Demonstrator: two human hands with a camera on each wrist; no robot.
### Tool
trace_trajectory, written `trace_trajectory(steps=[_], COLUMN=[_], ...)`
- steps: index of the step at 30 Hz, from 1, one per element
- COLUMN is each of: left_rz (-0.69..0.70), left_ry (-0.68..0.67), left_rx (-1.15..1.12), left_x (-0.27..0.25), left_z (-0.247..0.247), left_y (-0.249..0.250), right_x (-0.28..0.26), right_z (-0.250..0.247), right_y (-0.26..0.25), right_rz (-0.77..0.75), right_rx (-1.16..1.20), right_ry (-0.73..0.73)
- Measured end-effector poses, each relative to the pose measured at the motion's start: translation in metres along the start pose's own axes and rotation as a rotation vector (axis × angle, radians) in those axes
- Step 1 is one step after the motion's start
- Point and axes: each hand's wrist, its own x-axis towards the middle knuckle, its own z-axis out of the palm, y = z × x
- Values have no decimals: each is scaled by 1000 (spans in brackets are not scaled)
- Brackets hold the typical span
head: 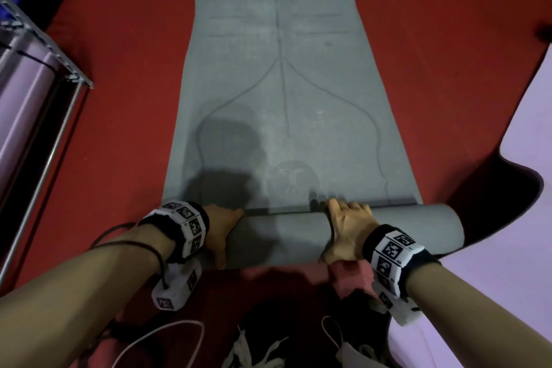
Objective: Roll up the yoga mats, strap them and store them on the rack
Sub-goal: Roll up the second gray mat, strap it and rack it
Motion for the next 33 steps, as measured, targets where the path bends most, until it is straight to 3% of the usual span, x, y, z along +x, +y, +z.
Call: trace_trajectory(steps=[6, 10, 14, 20, 24, 29, 33], left_rz=[-36, -19, -9, 25, 44, -98, -159], left_ry=[-133, -139, -35, 295, 391, 173, 282], left_rx=[-145, -136, -135, -324, -166, 67, 104], left_x=[9, 13, 9, -15, -26, -15, -3], left_z=[5, 1, -12, -19, -7, 9, 13], left_y=[0, -5, -21, -44, -40, -9, -10], right_x=[-5, -14, -16, 13, 20, 27, 21], right_z=[-6, -4, 9, -16, -32, -31, -18], right_y=[-4, -13, -20, -4, 2, 2, 5], right_rz=[7, 20, 20, -33, -46, -33, -13], right_rx=[9, -213, -201, 69, 136, 75, -52], right_ry=[-124, -48, 73, 58, 22, 35, 106])
